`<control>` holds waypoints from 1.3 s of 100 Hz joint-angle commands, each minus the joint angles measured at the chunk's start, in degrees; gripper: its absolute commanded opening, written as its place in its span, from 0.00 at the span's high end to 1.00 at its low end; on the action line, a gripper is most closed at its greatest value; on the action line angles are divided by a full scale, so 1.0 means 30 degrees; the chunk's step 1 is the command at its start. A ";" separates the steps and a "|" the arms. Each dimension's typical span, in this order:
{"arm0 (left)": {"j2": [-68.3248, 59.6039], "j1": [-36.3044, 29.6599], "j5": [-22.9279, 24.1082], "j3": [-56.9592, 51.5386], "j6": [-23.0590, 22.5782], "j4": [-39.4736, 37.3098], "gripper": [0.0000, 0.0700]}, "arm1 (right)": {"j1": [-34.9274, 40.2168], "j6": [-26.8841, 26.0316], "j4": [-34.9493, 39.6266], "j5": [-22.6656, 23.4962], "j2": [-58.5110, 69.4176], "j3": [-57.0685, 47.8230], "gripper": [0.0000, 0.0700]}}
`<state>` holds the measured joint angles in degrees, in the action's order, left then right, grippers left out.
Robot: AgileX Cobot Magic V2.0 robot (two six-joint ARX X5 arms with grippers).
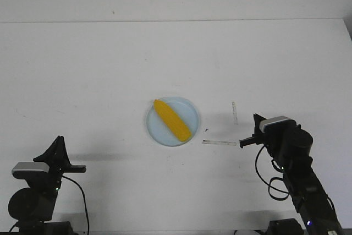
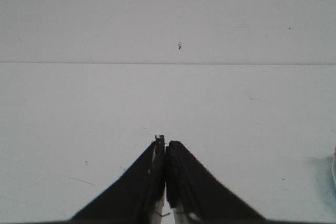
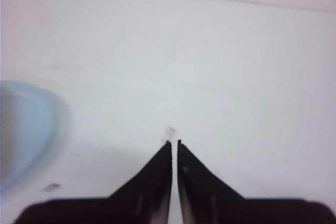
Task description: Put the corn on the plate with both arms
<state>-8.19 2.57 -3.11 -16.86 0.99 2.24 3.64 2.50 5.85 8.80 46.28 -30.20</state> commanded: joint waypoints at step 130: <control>0.0022 0.0029 0.0051 -0.0051 -0.0109 -0.0262 1.00 | -0.1989 -0.1894 -0.1953 -0.0481 -1.3056 0.4197 0.98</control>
<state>-8.19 2.57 -3.09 -16.86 0.97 2.24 -2.31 -2.42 0.60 7.46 7.22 -17.39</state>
